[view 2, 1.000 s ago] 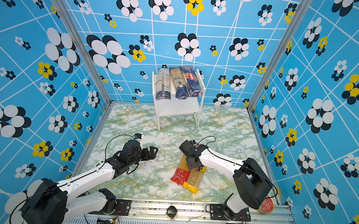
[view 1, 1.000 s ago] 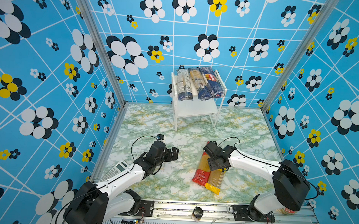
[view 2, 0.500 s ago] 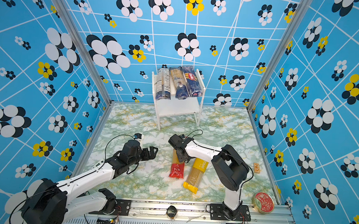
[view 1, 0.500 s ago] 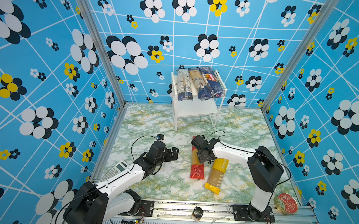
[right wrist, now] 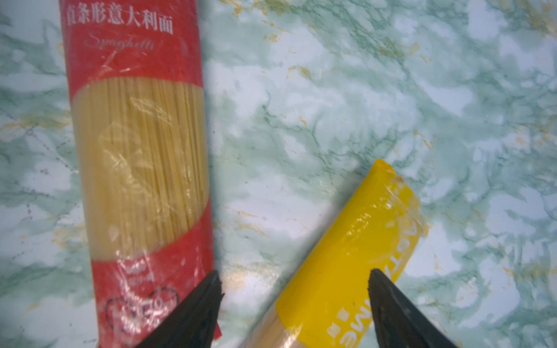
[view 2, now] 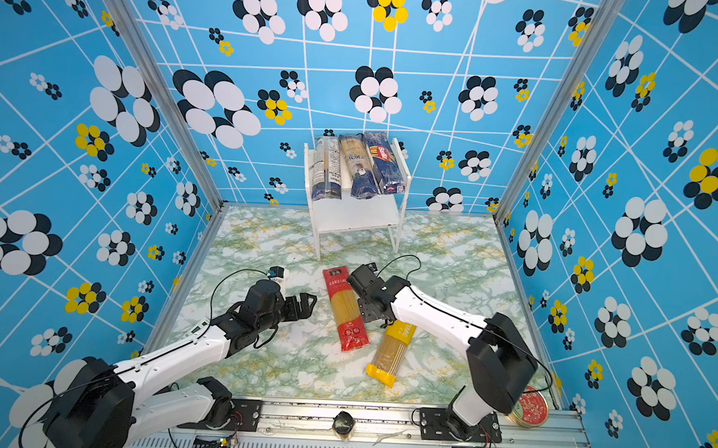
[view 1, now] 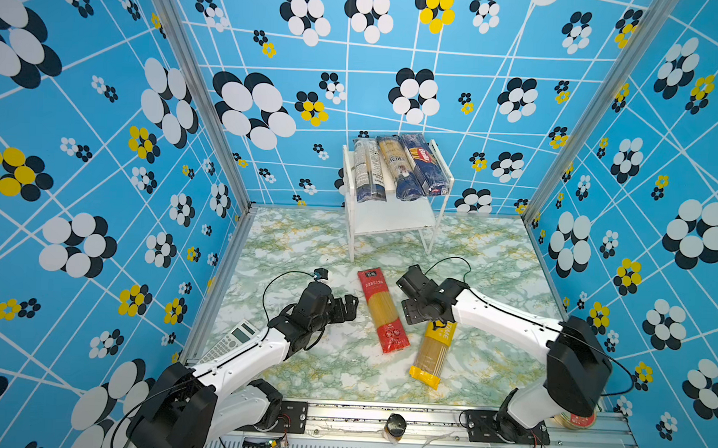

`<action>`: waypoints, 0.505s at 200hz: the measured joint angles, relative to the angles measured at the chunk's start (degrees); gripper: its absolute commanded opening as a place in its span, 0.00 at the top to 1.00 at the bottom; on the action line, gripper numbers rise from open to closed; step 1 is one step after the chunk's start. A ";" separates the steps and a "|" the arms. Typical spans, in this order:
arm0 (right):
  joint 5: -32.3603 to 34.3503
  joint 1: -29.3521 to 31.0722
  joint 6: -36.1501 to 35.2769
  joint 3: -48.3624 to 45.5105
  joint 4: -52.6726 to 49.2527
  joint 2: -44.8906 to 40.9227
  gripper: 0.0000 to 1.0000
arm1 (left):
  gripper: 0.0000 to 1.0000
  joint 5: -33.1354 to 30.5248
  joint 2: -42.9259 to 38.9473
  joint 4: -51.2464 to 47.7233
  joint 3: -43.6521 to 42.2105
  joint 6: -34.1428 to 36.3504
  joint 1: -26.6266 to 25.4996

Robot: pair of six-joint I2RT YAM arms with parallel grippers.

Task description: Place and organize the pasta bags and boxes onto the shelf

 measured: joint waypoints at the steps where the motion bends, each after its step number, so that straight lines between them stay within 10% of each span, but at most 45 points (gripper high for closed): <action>1: 0.07 0.00 0.22 -0.31 -0.20 -0.50 0.21 | 0.01 0.04 0.15 0.13 0.00 0.00 0.00; 101: -2.51 0.11 15.17 -15.96 -13.31 -13.35 0.22 | 0.01 2.19 4.66 3.54 0.15 0.17 -0.76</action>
